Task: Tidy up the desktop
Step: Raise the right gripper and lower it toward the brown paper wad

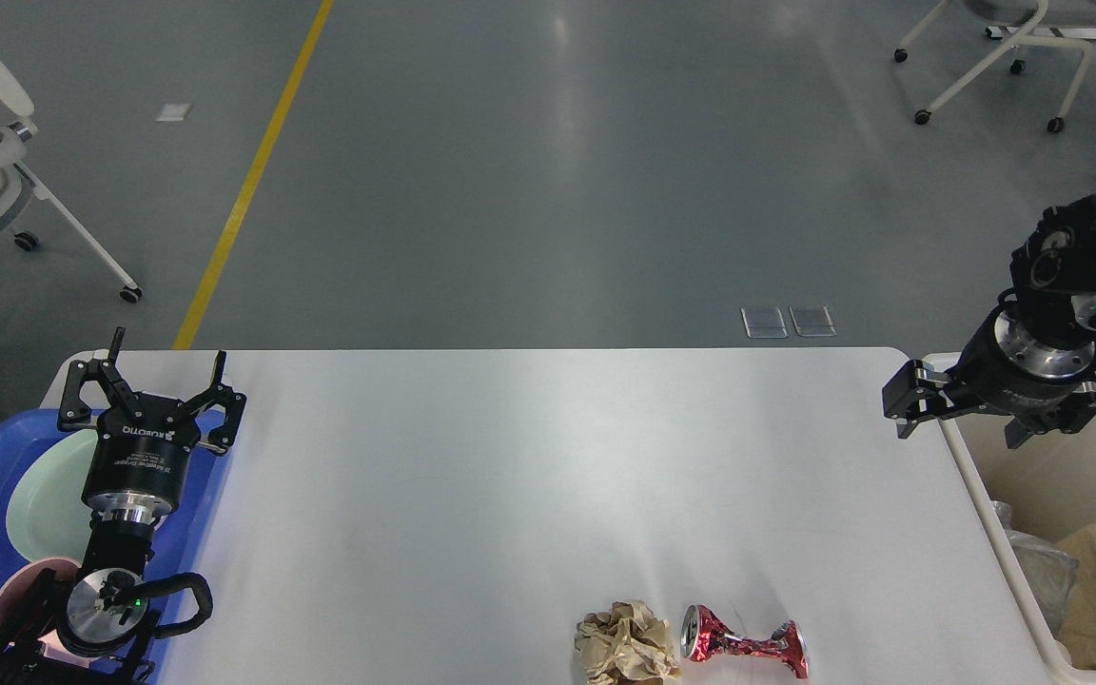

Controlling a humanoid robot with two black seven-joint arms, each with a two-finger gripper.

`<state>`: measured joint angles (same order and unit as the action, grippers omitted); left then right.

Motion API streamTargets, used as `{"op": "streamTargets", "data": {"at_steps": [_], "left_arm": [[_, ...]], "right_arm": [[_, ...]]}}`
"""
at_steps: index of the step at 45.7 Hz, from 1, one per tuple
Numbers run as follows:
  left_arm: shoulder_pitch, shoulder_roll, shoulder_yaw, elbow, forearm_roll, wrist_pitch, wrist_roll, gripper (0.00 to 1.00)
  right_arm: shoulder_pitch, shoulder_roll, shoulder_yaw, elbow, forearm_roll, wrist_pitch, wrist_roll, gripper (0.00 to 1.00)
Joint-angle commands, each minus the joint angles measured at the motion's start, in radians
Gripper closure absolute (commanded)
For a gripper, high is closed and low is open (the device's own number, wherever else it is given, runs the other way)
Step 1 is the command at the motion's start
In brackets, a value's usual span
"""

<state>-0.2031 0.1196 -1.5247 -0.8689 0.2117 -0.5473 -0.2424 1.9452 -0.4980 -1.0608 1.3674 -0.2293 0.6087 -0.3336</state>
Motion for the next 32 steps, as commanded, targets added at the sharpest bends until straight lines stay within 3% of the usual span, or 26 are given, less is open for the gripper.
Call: {"op": "streamTargets", "data": {"at_steps": [1,13,18,32], "left_arm": [[0.001,0.000,0.000,0.001,0.000,0.000,0.000,0.04],[0.001,0.000,0.000,-0.001,0.000,0.001,0.000,0.04],[0.001,0.000,0.000,0.001,0.000,0.000,0.000,0.04],[0.001,0.000,0.001,0.001,0.000,0.000,0.000,0.04]], "right_arm": [[0.127,0.039,-0.018,0.139,0.021,0.006,-0.004,0.00],[0.342,0.127,-0.042,0.328,0.231,-0.009,-0.022,0.00],[0.353,0.144,-0.044,0.340,0.280,-0.017,-0.054,0.00],[0.353,0.147,-0.039,0.337,0.288,-0.021,-0.056,0.00]]}}
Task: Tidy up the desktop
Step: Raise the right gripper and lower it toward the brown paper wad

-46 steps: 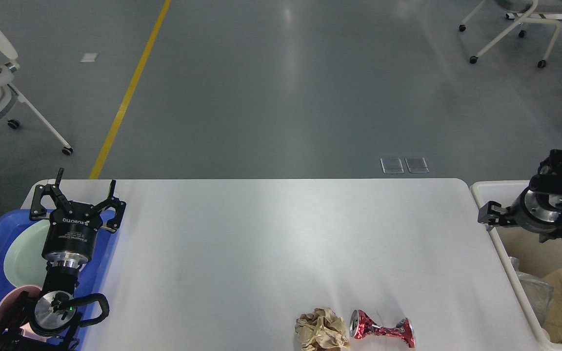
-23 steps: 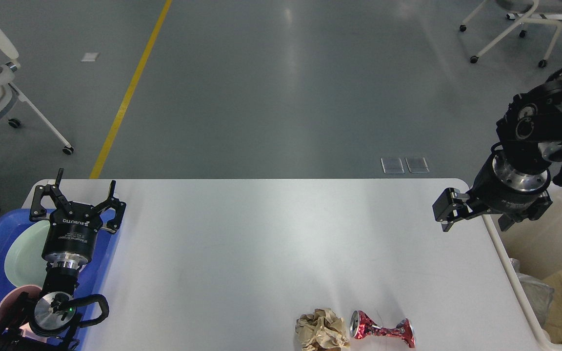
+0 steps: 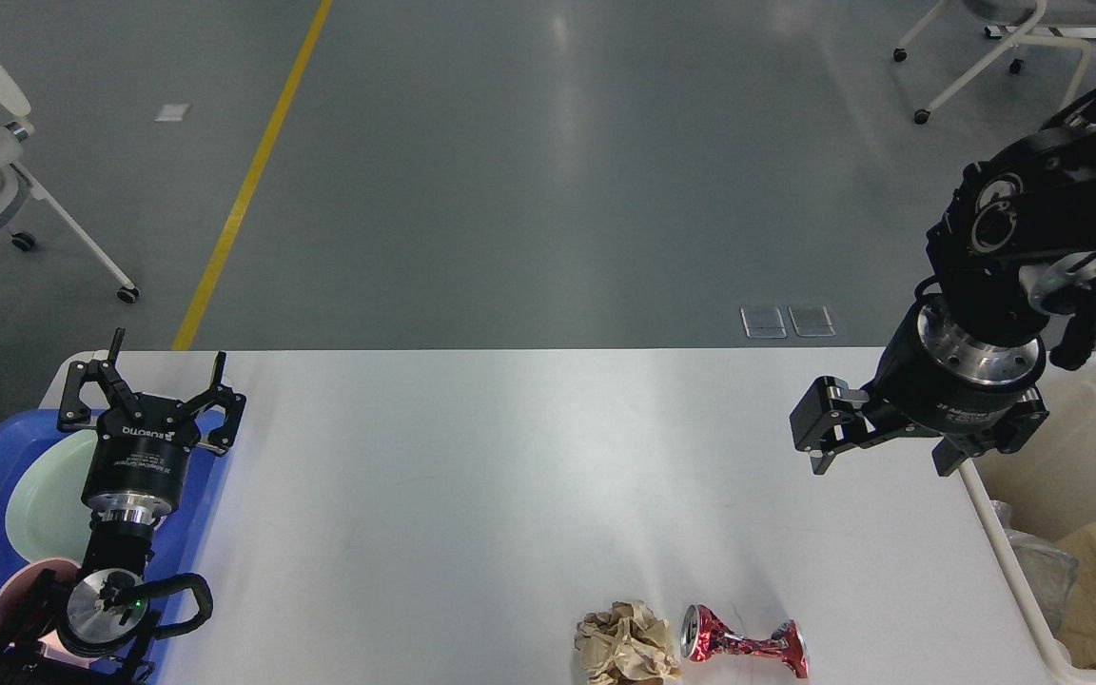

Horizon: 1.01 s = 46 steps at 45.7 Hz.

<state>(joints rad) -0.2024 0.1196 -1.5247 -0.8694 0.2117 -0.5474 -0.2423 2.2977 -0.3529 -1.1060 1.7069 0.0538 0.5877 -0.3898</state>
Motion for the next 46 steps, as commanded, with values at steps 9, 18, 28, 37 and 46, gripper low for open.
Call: {"op": "streamTargets", "data": {"at_steps": [9,18,28,37,46], "left_arm": [[0.000,0.000,0.000,0.000,0.000,0.000,0.000,0.04],[0.000,0.000,0.000,0.000,0.000,0.000,0.000,0.04],[0.000,0.000,0.000,0.000,0.000,0.000,0.000,0.04],[0.000,0.000,0.000,0.001,0.000,0.000,0.000,0.04],[0.000,0.000,0.000,0.000,0.000,0.000,0.000,0.04]], "right_arm": [[-0.010,0.018,0.014,-0.004,0.055,-0.005,0.000,0.00],[-0.089,0.080,0.159,-0.013,0.041,-0.006,-0.004,0.00],[-0.227,0.244,0.291,-0.121,0.009,-0.114,-0.029,0.02],[-0.424,0.331,0.416,-0.177,-0.144,-0.154,-0.046,0.02],[-0.596,0.399,0.434,-0.230,-0.279,-0.249,-0.047,0.02]]}}
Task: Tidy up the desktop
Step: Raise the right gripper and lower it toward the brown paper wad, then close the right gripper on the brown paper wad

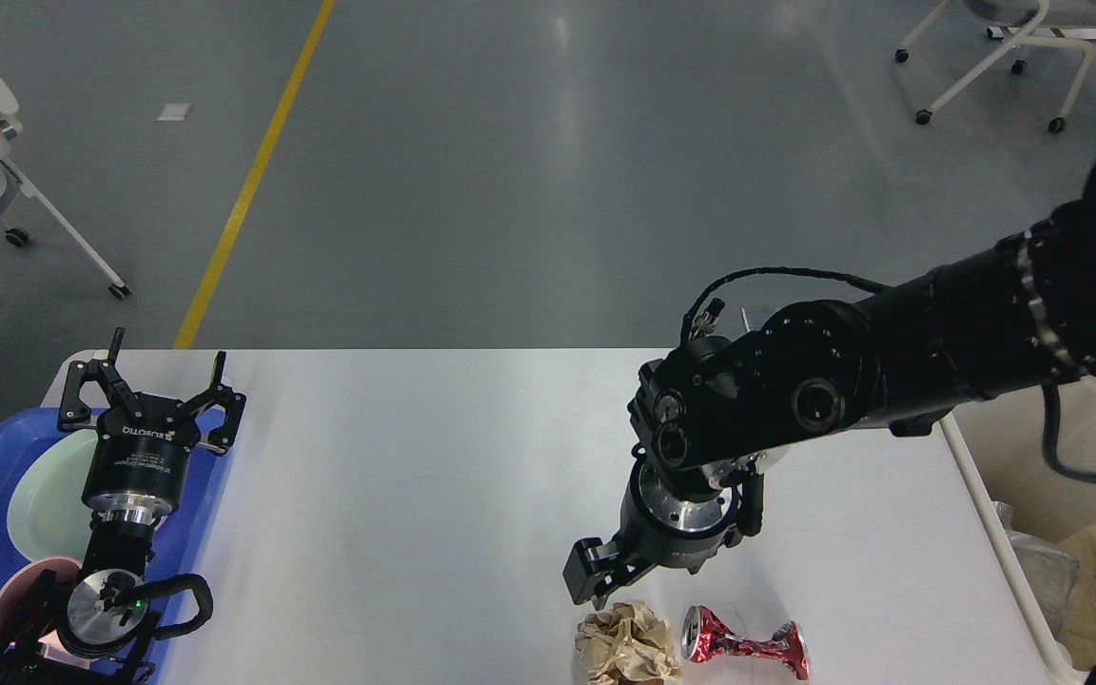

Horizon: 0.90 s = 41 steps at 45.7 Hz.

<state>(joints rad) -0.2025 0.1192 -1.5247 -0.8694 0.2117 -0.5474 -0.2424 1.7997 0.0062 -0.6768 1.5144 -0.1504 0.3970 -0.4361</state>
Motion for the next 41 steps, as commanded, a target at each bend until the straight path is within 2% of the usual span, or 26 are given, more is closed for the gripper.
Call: {"op": "streamTargets", "data": {"at_steps": [1,16,30,41], "left_arm": [[0.000,0.000,0.000,0.001,0.000,0.000,0.000,0.04],[0.000,0.000,0.000,0.001,0.000,0.000,0.000,0.04],[0.000,0.000,0.000,0.001,0.000,0.000,0.000,0.04],[0.000,0.000,0.001,0.000,0.000,0.000,0.000,0.04]], "right_arm": [[-0.115,0.044,0.005,-0.045,-0.087,-0.066,-0.001,0.02],[-0.361,0.109,0.002,-0.209,-0.187,-0.113,-0.001,0.02],[-0.444,0.139,-0.004,-0.315,-0.184,-0.167,-0.001,0.04],[-0.450,0.161,-0.021,-0.319,-0.186,-0.168,0.000,0.04]]}}
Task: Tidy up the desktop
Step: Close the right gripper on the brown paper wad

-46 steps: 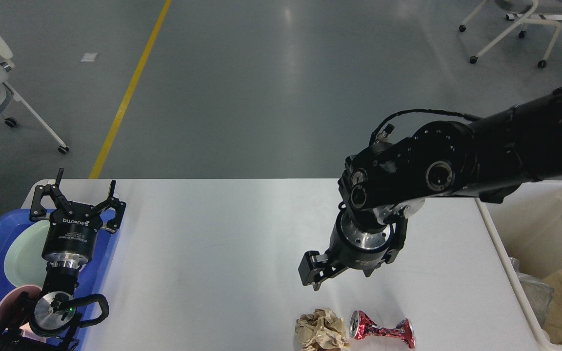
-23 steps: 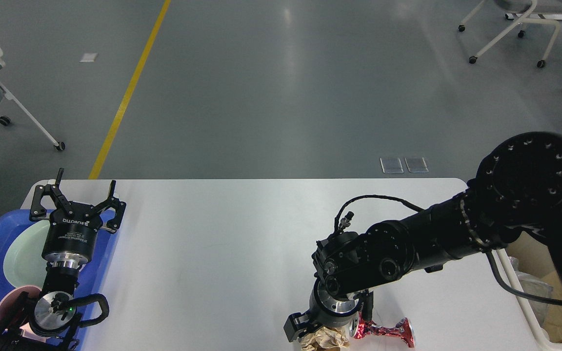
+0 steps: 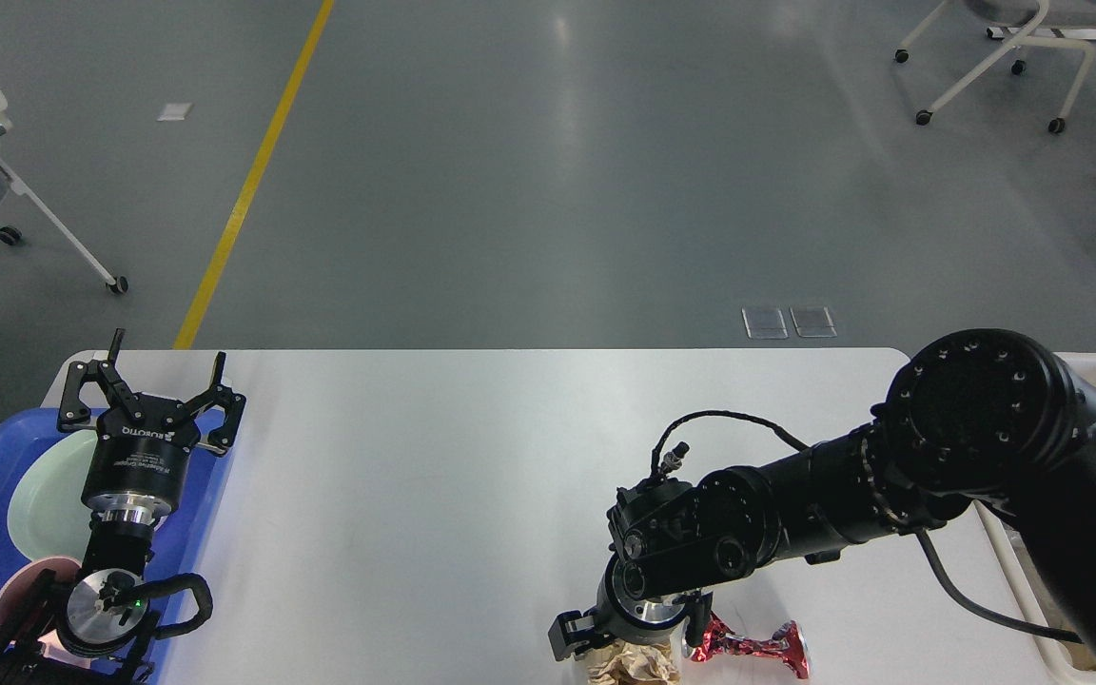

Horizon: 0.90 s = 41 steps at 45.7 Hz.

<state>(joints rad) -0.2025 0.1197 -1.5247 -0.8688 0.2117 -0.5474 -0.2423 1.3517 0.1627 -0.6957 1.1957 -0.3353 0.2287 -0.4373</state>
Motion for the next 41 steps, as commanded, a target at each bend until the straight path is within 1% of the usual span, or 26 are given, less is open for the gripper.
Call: {"op": "streamTargets", "data": {"at_steps": [1,4,7,12,13,18,21,23,24,41], "left_arm": [[0.000,0.000,0.000,0.001,0.000,0.000,0.000,0.04],[0.000,0.000,0.000,-0.001,0.000,0.000,0.000,0.04],[0.000,0.000,0.000,-0.001,0.000,0.000,0.000,0.04],[0.000,-0.002,0.000,-0.001,0.000,0.000,0.000,0.04],[0.000,-0.002,0.000,-0.001,0.000,0.000,0.000,0.04],[-0.002,0.000,0.000,-0.001,0.000,0.000,0.000,0.04],[-0.002,0.000,0.000,-0.001,0.000,0.000,0.000,0.04],[-0.002,0.000,0.001,-0.001,0.000,0.000,0.000,0.04],[-0.002,0.000,0.000,-0.001,0.000,0.001,0.000,0.04],[-0.002,0.000,0.000,-0.001,0.000,0.001,0.000,0.04]], "right_arm": [[-0.002,0.004,-0.002,-0.001,-0.001,0.000,0.002,0.05],[-0.003,0.004,-0.004,-0.001,-0.001,0.000,0.002,0.09],[-0.009,0.004,-0.007,-0.004,-0.002,0.000,0.002,0.19],[-0.011,0.008,-0.027,-0.004,-0.001,0.000,0.002,0.31],[-0.011,0.011,-0.031,-0.004,0.001,0.000,0.002,0.36],[-0.017,0.015,-0.047,-0.004,0.012,0.001,0.002,0.64],[-0.022,0.015,-0.050,-0.004,0.018,0.003,0.002,0.79],[-0.020,0.014,-0.050,-0.002,0.018,0.003,0.002,0.94],[-0.022,0.012,-0.050,-0.002,0.016,0.006,0.002,1.00],[-0.006,0.006,-0.053,0.002,0.076,0.006,0.003,1.00]]}}
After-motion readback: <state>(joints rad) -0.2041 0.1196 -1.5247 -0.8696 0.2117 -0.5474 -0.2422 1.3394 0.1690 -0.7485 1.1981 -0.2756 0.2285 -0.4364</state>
